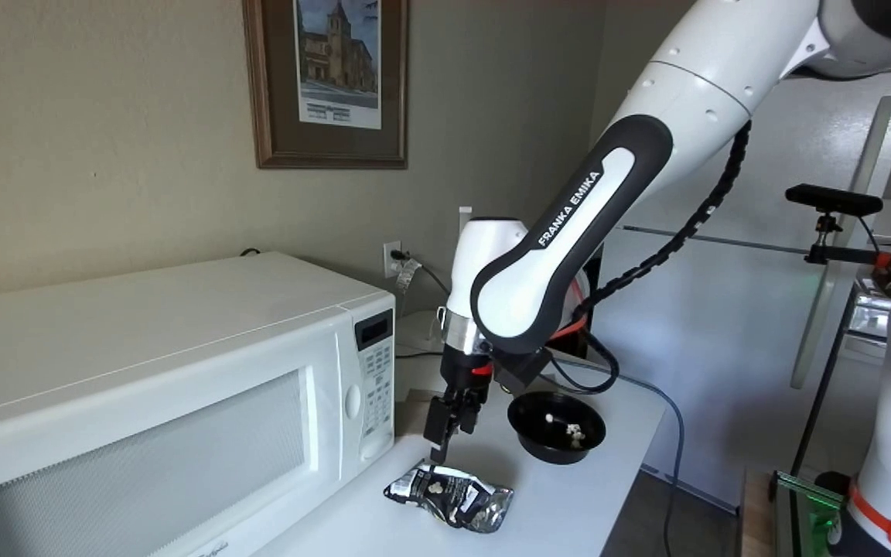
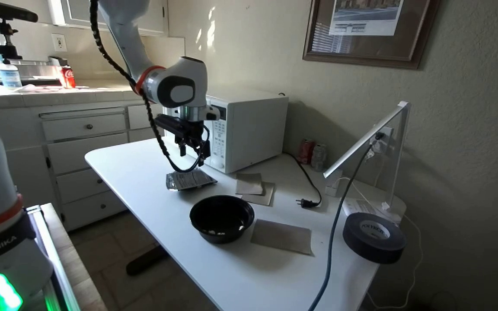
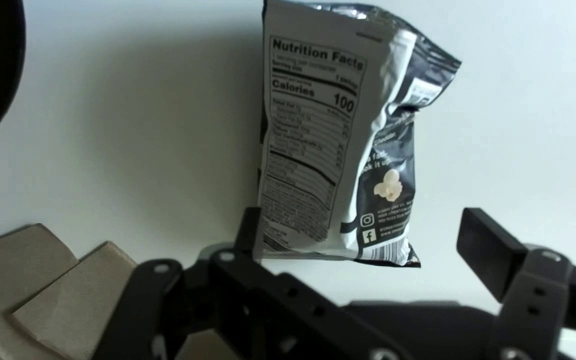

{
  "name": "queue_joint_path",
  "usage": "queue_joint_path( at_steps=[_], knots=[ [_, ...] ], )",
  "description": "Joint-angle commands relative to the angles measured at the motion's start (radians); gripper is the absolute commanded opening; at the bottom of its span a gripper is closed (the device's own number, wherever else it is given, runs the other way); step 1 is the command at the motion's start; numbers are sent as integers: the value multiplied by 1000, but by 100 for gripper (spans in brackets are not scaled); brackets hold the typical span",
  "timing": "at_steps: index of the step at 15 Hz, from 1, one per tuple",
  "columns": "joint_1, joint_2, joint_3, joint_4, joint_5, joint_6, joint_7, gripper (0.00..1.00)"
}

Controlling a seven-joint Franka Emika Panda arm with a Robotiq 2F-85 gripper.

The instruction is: Open the microwave by pushing the right corner button, pick up the black and white packet and put it into the microwave, close the microwave door

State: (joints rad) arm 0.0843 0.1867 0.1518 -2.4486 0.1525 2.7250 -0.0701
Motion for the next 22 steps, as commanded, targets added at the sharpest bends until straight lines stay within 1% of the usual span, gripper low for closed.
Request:
queue_joint_path(
  at_steps=[1, 5, 6, 7, 8, 10, 12, 16, 19, 20, 21, 22],
  knots=[
    [0, 15, 0, 16, -1, -3, 2, 100],
    [-1, 31, 1, 31, -1, -3, 2, 100],
    [6, 47, -11, 31, -23, 34, 20, 100],
    [-5, 62, 8, 38, 13, 48, -13, 100],
    [-2, 69, 3, 37, 2, 74, -3, 100],
    [-13, 79, 19, 31, 31, 122, -21, 100],
    [-32, 98, 44, 22, 59, 180, -48, 100],
    [-92, 152, 117, 30, 122, 271, -92, 100],
    [-134, 207, 155, 39, 110, 365, -86, 100],
    [-146, 224, 162, 41, 94, 396, -79, 96],
    [-159, 239, 171, 43, 82, 426, -69, 74],
    [-170, 252, 178, 44, 67, 450, -60, 72]
  ],
)
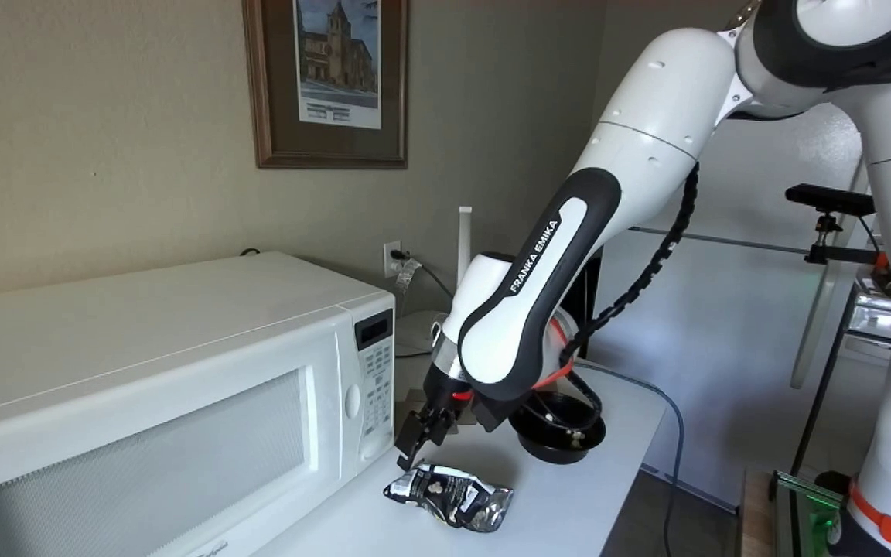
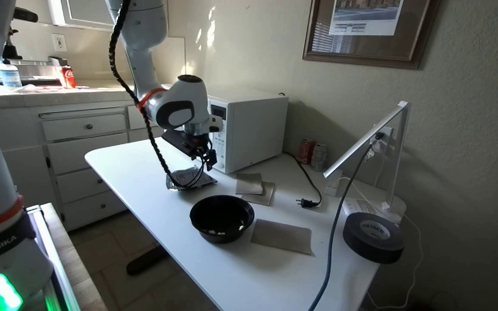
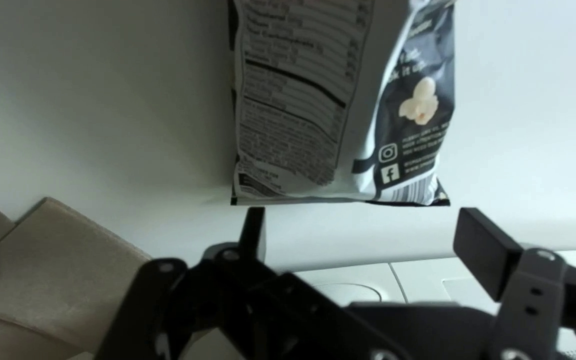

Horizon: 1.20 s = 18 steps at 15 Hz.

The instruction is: Open the microwave by pushing the right corner button, pick up the black and white packet and put it into the microwave, close the microwave door

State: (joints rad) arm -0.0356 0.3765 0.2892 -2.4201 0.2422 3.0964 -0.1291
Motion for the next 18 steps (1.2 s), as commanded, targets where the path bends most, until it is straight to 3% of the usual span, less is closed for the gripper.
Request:
queue_joint_path(
  at_steps=[1, 5, 10, 18],
  knots=[
    [-71, 77, 59, 18, -33, 99, 6, 69],
    [-119, 132, 99, 26, -88, 174, 41, 37],
    [-134, 178, 93, 37, -170, 270, 108, 1],
    [-172, 225, 112, 55, -248, 330, 204, 0]
  ],
)
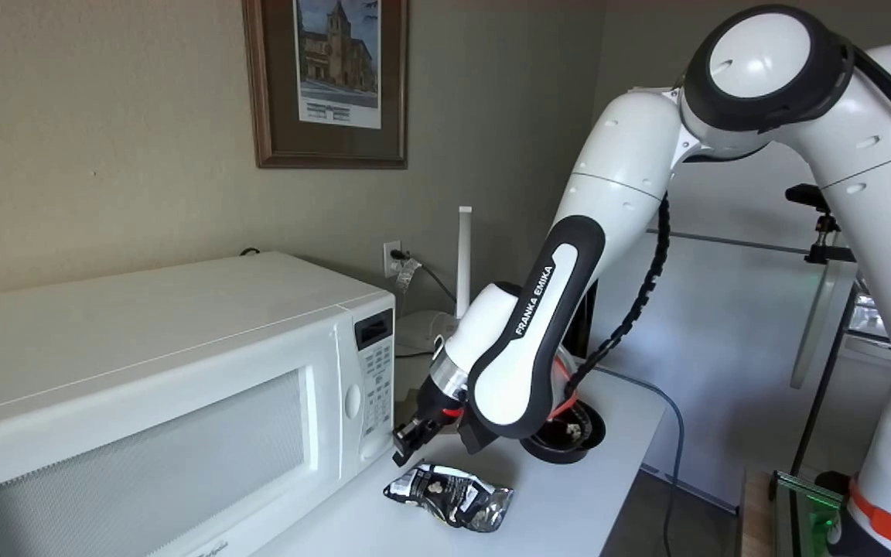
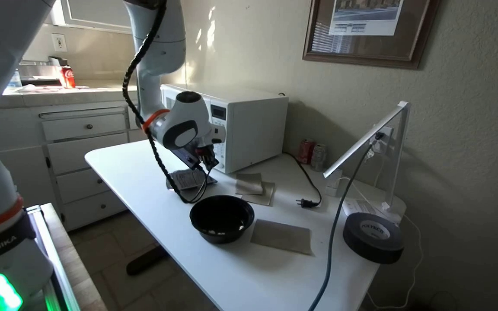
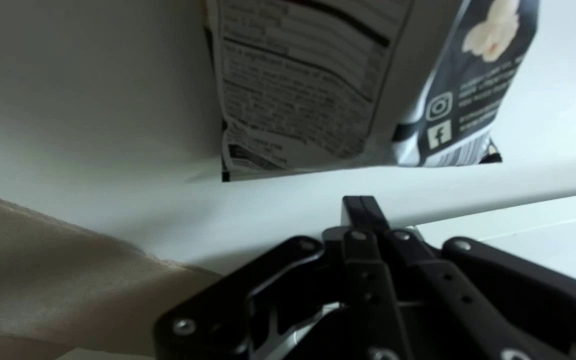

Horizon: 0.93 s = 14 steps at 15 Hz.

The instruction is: Open the microwave by pushing the right corner button, pick up the black and white packet and put it into the microwave, close the microwave door

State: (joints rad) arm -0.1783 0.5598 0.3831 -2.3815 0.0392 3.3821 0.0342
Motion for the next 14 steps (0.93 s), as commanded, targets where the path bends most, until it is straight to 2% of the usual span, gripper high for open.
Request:
queue_joint_path(
  at_steps=[1, 14],
  knots=[
    [-32, 48, 18, 21, -53, 56, 49, 0],
    [-77, 126, 46, 95, -116, 121, 125, 0]
  ],
)
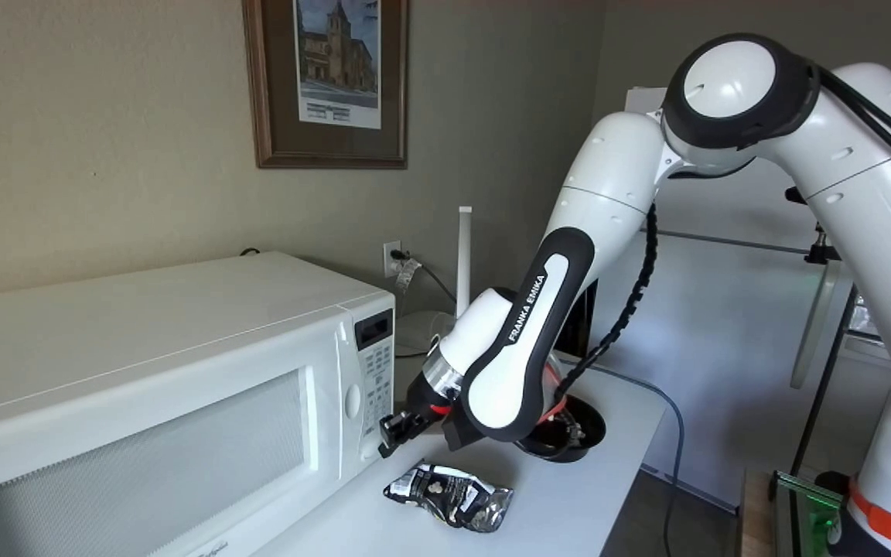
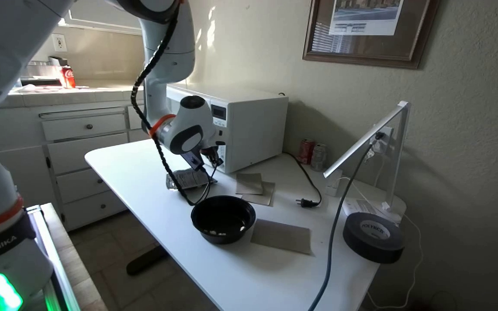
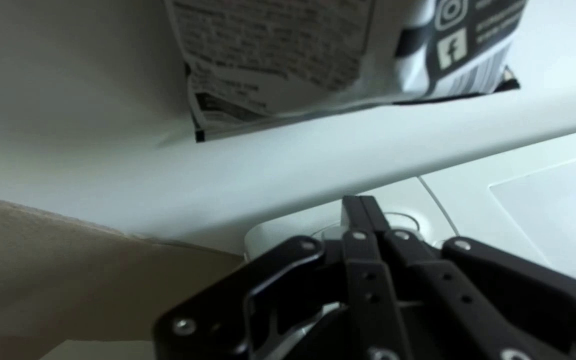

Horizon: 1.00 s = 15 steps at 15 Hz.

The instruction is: Open the microwave by pushing the right corner button, pick up the black and white packet and put it into the microwave, close the microwave door

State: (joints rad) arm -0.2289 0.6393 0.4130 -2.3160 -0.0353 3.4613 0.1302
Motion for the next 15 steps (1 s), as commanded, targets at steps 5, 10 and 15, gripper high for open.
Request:
queue_joint_path(
  at_steps=[5, 10, 15],
  knots=[
    [-29, 64, 13, 49, -57, 51, 39, 0],
    [-29, 77, 14, 67, -64, 104, 47, 0],
    [-25, 109, 7, 76, -92, 193, 70, 0]
  ],
)
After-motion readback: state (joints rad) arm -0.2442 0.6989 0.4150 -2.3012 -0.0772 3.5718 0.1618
